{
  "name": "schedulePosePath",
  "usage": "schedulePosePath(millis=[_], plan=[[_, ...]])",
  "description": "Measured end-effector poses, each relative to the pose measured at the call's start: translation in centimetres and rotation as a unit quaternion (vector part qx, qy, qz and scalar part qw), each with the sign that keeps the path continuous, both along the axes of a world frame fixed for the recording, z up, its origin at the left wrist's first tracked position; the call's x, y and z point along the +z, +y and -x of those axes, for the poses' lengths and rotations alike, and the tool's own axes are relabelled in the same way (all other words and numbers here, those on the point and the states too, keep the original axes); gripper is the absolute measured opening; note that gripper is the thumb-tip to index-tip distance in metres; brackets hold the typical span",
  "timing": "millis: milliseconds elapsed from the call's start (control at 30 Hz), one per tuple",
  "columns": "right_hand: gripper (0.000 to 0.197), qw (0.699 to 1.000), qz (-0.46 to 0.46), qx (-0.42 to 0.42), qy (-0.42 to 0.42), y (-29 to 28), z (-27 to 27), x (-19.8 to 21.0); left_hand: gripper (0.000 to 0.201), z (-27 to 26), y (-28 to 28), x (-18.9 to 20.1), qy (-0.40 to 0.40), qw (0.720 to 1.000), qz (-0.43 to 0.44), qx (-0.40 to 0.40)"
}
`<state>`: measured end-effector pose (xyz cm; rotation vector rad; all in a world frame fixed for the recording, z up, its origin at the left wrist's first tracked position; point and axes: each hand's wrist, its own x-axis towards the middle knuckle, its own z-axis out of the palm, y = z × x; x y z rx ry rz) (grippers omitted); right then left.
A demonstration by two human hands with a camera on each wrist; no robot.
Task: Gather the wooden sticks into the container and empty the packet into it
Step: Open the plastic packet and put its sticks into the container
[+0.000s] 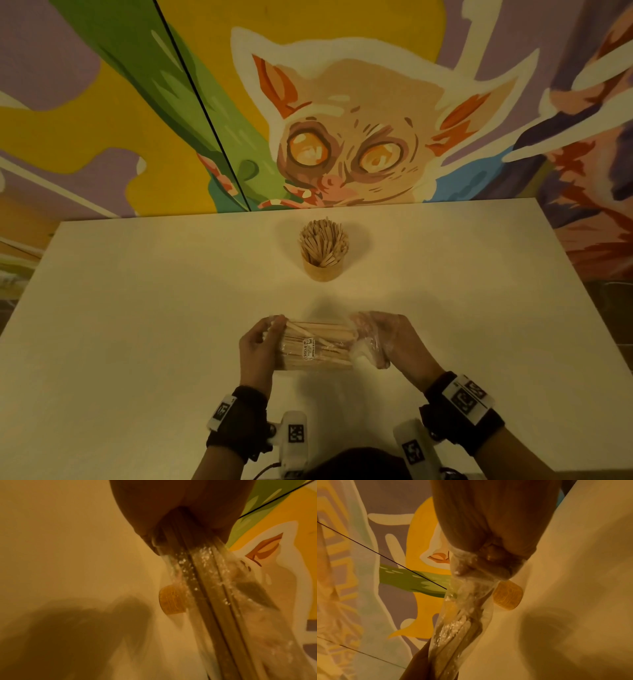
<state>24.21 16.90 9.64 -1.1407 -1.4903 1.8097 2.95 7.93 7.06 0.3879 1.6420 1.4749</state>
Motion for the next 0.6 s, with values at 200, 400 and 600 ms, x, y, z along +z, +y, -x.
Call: schedulePosePath(millis=[200,400,600], plan=[[0.019,0.997,0.058,-0.022,0.056,0.3,0.2,-0.8,0.033,-0.6,0.4,0.7,-0.023,0.999,-0.004,-0.035],[0.048,0.994,0.036,-0.1,0.041,-0.2,0.5,-0.9,0.043,-1.8,1.0,1.2,-0.029,0.996,0.024,-0.086],[0.011,0.98,0.026,-0.184,0.064,-0.4,0.1,-0.9,0.018,-1.9,1.1,0.8,-0.008,1.0,-0.004,0.011]])
